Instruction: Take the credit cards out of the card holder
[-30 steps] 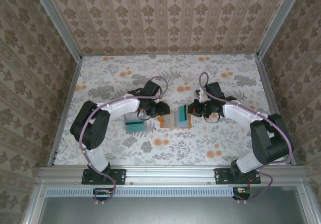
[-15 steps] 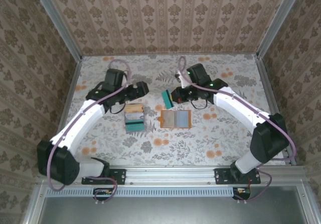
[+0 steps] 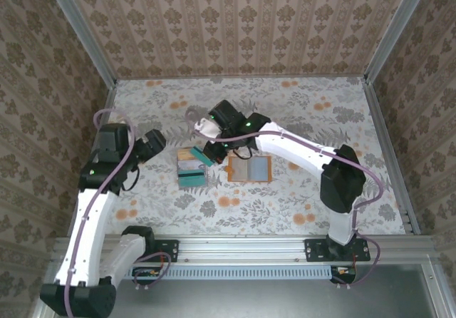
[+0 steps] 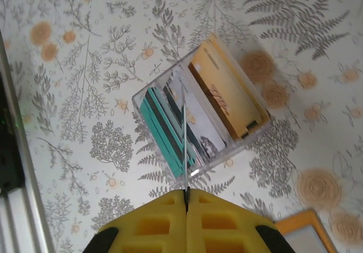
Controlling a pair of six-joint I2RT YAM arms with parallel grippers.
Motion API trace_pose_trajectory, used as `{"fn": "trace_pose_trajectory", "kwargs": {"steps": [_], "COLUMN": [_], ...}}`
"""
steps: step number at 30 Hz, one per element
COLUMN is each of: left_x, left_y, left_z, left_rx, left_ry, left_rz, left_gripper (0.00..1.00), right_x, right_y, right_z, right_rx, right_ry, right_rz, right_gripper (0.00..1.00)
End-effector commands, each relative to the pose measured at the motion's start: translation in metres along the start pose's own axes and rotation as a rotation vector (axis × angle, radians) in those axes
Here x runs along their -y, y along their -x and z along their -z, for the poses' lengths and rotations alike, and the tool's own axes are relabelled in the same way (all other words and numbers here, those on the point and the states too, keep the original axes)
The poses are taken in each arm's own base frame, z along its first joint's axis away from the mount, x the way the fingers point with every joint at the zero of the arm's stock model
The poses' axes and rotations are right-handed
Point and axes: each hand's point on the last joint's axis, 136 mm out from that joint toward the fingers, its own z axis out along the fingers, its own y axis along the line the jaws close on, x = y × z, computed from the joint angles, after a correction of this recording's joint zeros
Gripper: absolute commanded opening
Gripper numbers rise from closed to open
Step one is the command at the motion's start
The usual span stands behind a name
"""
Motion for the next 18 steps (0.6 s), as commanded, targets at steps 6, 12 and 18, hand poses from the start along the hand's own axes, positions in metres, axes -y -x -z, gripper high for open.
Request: {"fn": "trace_pose_trajectory", "kwargs": {"steps": [6,12,18], "left_x": [-0.039,-0.043,-0.043], "left_y": [-0.023,-0.027,-0.028], "left_z": [0.016,0.016,0.016], "left_rx": [-0.015,-0.025,-0.025], "left_ry": [0.113,0.122,0.122], "left_rz": [0.021,0.027,0.028], "left_gripper": [1.0,1.0,1.0], "right_x": [-0.015,-0.025,-0.028], "right_y": [0.002,-0.001,-0.01], "right_z": [-0.034,-0.055,-0.064], "right_rx": [-0.082,-0.116,-0.142], "right_ry": [-0.068,-0.064,-0.038], "right_rz": [0.324,0.411,0.411], "right_gripper": [0.0,0.0,0.0]}}
